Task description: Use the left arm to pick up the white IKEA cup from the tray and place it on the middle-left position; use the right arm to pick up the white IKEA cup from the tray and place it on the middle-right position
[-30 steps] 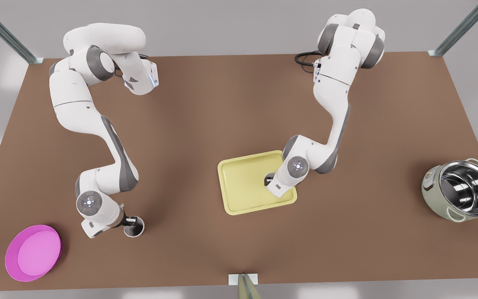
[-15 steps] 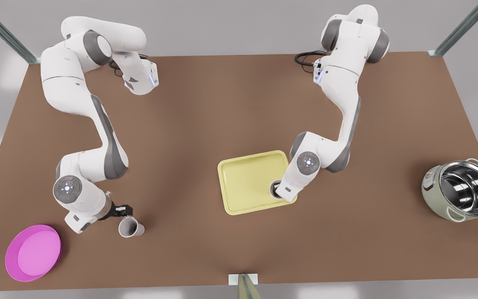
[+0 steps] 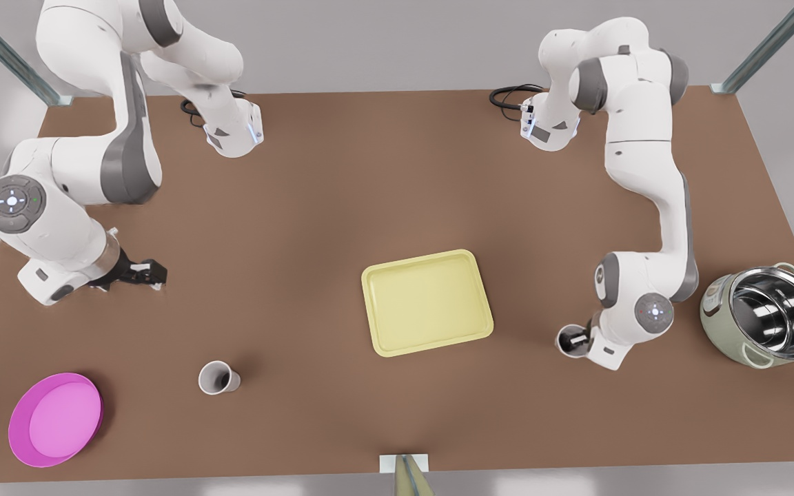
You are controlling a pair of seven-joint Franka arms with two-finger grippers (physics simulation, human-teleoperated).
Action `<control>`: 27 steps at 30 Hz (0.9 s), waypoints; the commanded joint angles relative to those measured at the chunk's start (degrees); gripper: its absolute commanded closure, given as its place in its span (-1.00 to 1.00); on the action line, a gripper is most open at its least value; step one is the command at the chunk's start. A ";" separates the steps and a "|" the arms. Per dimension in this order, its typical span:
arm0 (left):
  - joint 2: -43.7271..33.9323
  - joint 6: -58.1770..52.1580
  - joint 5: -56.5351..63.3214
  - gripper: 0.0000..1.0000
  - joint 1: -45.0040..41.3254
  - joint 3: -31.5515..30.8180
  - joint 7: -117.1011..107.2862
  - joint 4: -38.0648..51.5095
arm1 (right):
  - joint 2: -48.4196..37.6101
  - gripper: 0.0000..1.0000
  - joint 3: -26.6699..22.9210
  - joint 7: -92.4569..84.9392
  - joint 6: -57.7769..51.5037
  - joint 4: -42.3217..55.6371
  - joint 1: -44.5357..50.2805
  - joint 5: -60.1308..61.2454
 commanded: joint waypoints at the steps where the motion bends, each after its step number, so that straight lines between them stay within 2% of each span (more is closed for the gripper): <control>1: 0.45 3.63 -5.22 1.00 0.39 -0.01 26.55 -0.02 | -5.42 -1.00 -4.42 -4.60 3.82 -8.04 2.71 5.31; 7: 0.71 10.84 -2.76 1.00 0.04 -0.01 26.90 -1.96 | -5.15 -1.00 -5.04 -4.51 2.68 -7.78 0.86 5.40; 11: 1.42 11.72 -3.29 1.00 0.04 -0.37 26.81 -2.66 | -5.07 -1.00 -4.68 -3.90 0.57 -7.43 1.21 5.75; 12: 1.68 11.72 -3.38 1.00 0.04 -0.37 26.81 -2.66 | -5.07 -1.00 -4.60 -3.98 0.39 -6.46 1.04 9.60; 13: 1.77 11.72 -3.38 0.90 0.04 -0.37 26.81 -2.66 | -5.15 -1.00 -5.56 -4.77 0.39 -6.20 0.69 7.96; 15: 1.77 11.72 -3.38 -1.00 0.04 -0.37 26.90 -2.66 | -5.15 -1.00 -5.38 -5.21 -1.96 -4.00 -0.81 7.86; 21: 1.24 10.58 0.21 -1.00 0.04 -0.19 26.81 -1.08 | -4.98 -1.00 -4.95 -5.22 -3.48 -1.72 -1.51 8.56; 23: -7.54 -11.47 12.26 -1.00 -1.02 -0.10 26.55 3.58 | -4.27 -1.00 -4.42 -3.02 -3.56 -1.72 -1.07 8.30; 24: -13.16 -16.74 11.65 -1.00 -1.28 -0.37 26.11 3.58 | -4.27 -1.00 -4.33 -2.75 -3.74 -1.72 -0.64 8.39; 26: -25.03 -30.98 1.90 -1.00 -1.10 0.16 17.67 2.79 | -4.27 -1.00 -4.95 -2.58 -3.83 -1.72 0.86 8.30; 27: -34.51 -24.78 2.16 -1.00 -0.93 0.16 17.76 -9.14 | -4.27 -1.00 -4.86 -2.58 -3.83 -1.72 0.86 8.13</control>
